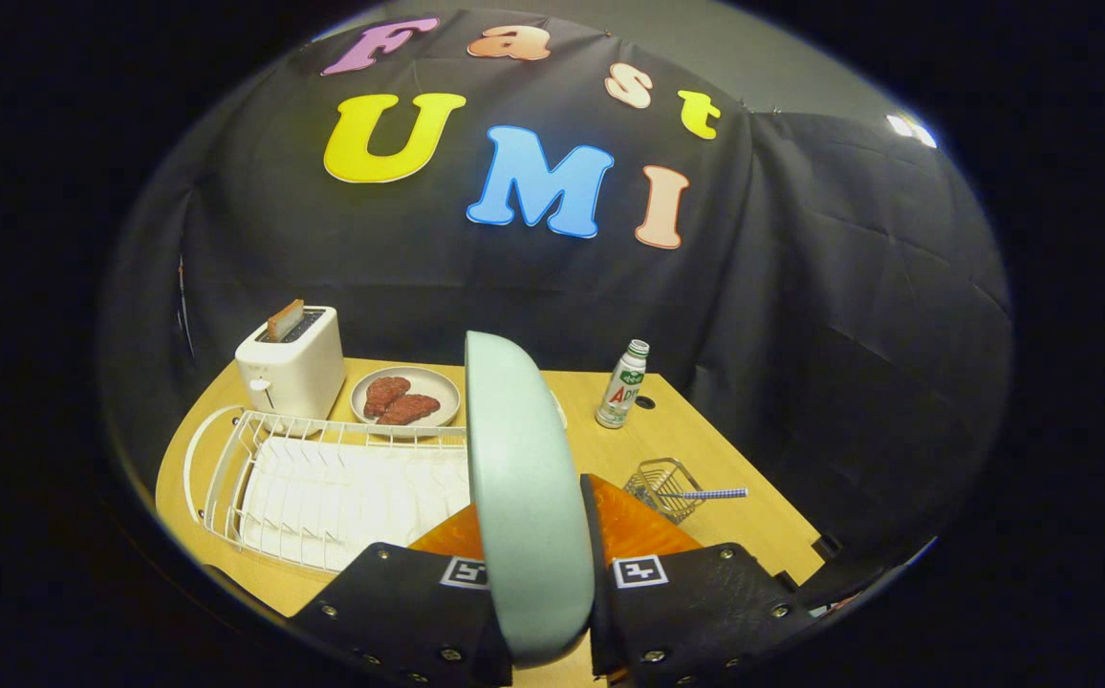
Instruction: Take the plate from the dish rack, then take the spoon from the basket and place it into the plate.
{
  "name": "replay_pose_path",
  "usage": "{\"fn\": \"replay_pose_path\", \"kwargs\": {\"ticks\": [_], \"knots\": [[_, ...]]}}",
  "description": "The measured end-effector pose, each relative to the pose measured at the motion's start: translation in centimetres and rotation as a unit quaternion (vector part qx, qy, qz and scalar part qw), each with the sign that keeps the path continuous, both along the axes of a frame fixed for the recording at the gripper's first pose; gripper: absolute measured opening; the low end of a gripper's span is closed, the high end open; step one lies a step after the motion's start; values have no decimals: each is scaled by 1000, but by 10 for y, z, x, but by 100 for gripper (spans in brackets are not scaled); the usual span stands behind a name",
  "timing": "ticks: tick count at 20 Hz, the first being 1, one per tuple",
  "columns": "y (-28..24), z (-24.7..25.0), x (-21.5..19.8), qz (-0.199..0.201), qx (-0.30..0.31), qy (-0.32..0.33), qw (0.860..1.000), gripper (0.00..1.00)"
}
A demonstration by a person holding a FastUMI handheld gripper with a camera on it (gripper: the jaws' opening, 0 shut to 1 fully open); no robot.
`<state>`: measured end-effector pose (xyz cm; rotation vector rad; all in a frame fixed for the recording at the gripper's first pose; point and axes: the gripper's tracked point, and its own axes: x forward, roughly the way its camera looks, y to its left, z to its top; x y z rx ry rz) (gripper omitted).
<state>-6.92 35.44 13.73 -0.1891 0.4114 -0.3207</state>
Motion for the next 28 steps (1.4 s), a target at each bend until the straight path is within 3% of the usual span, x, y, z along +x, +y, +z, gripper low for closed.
{"fn": "replay_pose_path", "kwargs": {"ticks": [9, 18, 24, 28], "knots": [[-21, -70, -74, 33, 27, 58, 997, 30], [-16, -134, -93, 50, 105, 122, 986, 30], [0, -156, -88, 57, 225, 132, 964, 30], [18, -172, -83, 57, 324, 147, 933, 30]]}}
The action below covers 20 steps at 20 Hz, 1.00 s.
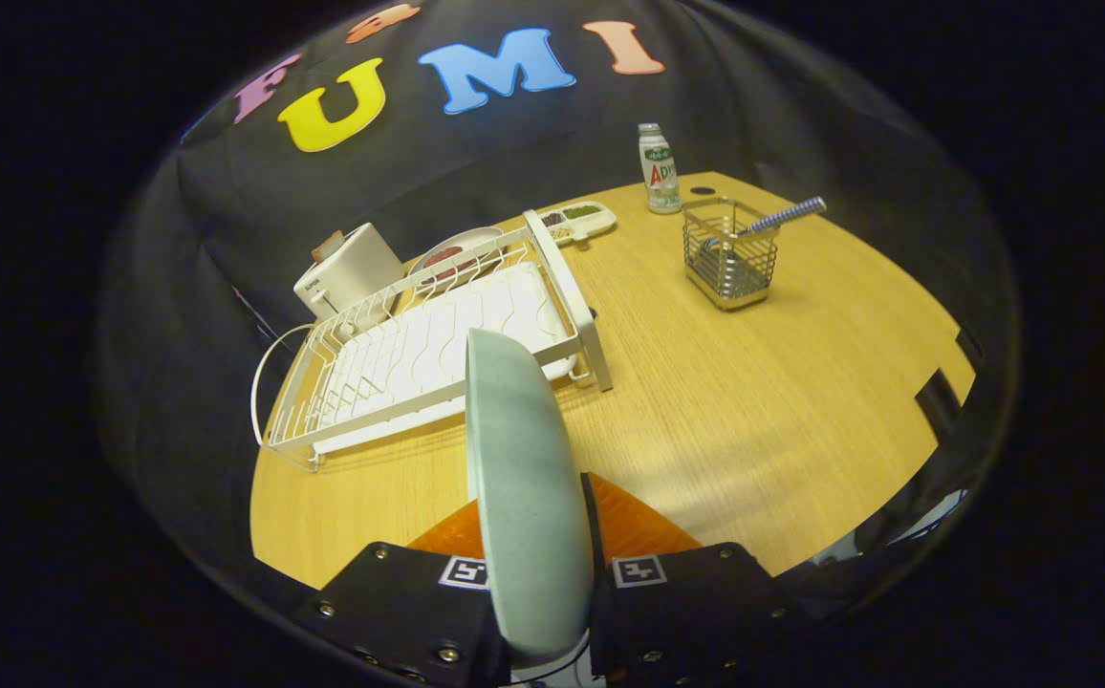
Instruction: Take the plate from the dish rack, then take the spoon from the basket and place it into the plate.
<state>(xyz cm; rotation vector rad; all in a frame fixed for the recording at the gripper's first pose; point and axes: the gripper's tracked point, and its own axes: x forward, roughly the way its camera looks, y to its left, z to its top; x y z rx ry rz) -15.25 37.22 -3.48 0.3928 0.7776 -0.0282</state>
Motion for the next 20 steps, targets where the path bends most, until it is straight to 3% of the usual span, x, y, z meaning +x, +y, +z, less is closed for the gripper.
{"fn": "replay_pose_path", "kwargs": {"ticks": [11, 14, 15, 16, 20], "knots": [[19, -36, -1, -11, 172, 69, 983, 34], [8, -54, -6, -20, 157, 92, 983, 40], [6, -54, -7, -20, 157, 92, 983, 52], [4, -53, -7, -21, 155, 89, 984, 57], [-2, -53, -7, -12, 134, 82, 988, 58]]}}
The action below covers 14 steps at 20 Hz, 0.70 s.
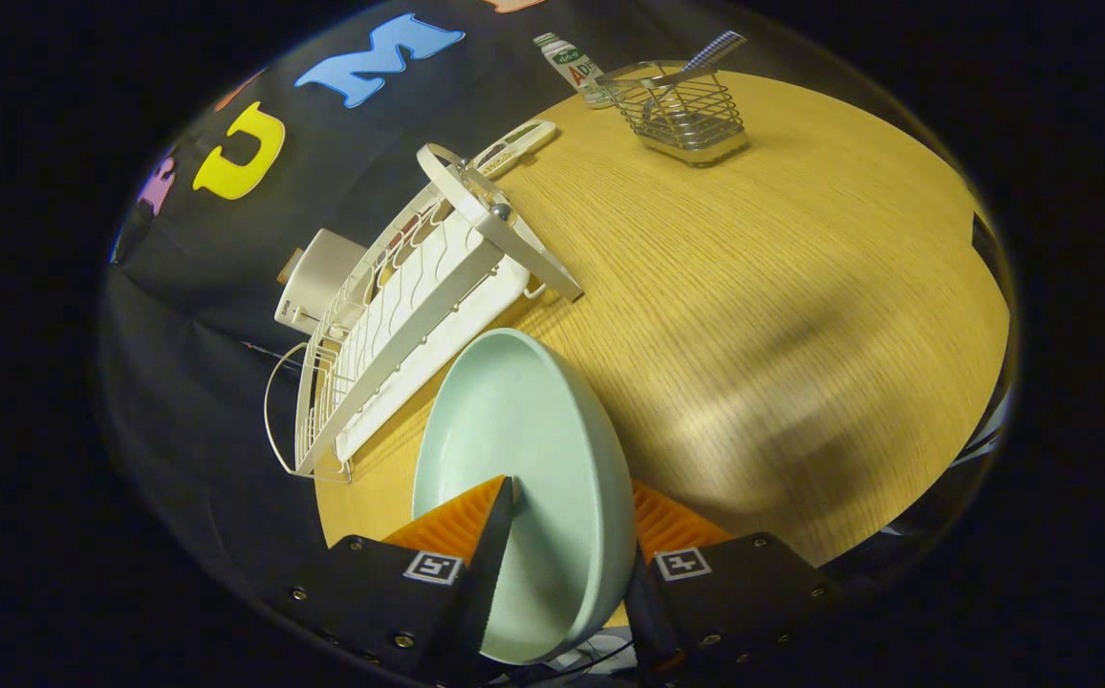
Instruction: Take the plate from the dish rack, then take the spoon from the basket and place it into the plate.
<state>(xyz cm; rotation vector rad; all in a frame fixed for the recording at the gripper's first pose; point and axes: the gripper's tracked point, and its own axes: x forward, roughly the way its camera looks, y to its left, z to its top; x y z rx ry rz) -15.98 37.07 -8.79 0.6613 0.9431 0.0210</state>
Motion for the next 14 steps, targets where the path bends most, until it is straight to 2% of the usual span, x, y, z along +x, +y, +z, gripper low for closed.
{"fn": "replay_pose_path", "kwargs": {"ticks": [2, 5, 8, 11, 14], "knots": [[-3, -1, 2, 1, -16, -2, 1000, 60], [-11, 0, 1, 7, -53, -1, 999, 70], [-19, 0, 4, 19, -91, 1, 996, 70], [-46, 15, 14, -9, -146, -23, 989, 75], [-80, 48, 31, -77, -169, -66, 980, 74]]}}
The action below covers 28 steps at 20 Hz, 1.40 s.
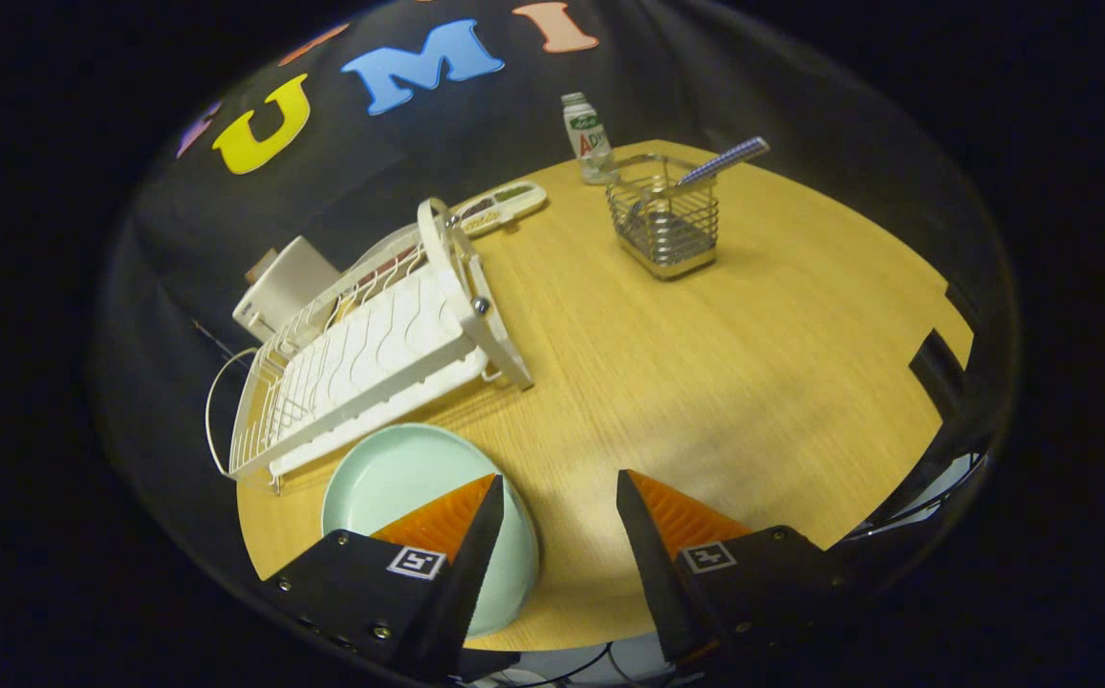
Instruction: Take the plate from the dish rack, then take the spoon from the basket and place it into the plate.
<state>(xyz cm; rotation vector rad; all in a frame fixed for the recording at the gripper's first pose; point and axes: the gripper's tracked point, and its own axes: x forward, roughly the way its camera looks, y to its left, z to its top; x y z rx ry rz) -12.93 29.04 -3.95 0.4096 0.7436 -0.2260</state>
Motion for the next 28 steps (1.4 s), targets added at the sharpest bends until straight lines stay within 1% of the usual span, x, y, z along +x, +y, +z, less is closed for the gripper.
{"fn": "replay_pose_path", "kwargs": {"ticks": [3, 6, 9, 11, 15, 18, 22, 26, 28], "knots": [[-40, 36, 18, -77, 0, -50, 996, 74], [-79, 66, 37, -148, 6, -87, 985, 74], [-110, 89, 61, -203, 21, -121, 971, 74], [-129, 93, 74, -236, 29, -133, 962, 74], [-158, 97, 96, -291, 51, -149, 944, 74], [-176, 94, 113, -318, 61, -152, 934, 74], [-189, 83, 130, -327, 65, -144, 932, 74], [-206, 74, 137, -334, 60, -147, 929, 74], [-210, 65, 138, -339, 64, -139, 928, 47]]}}
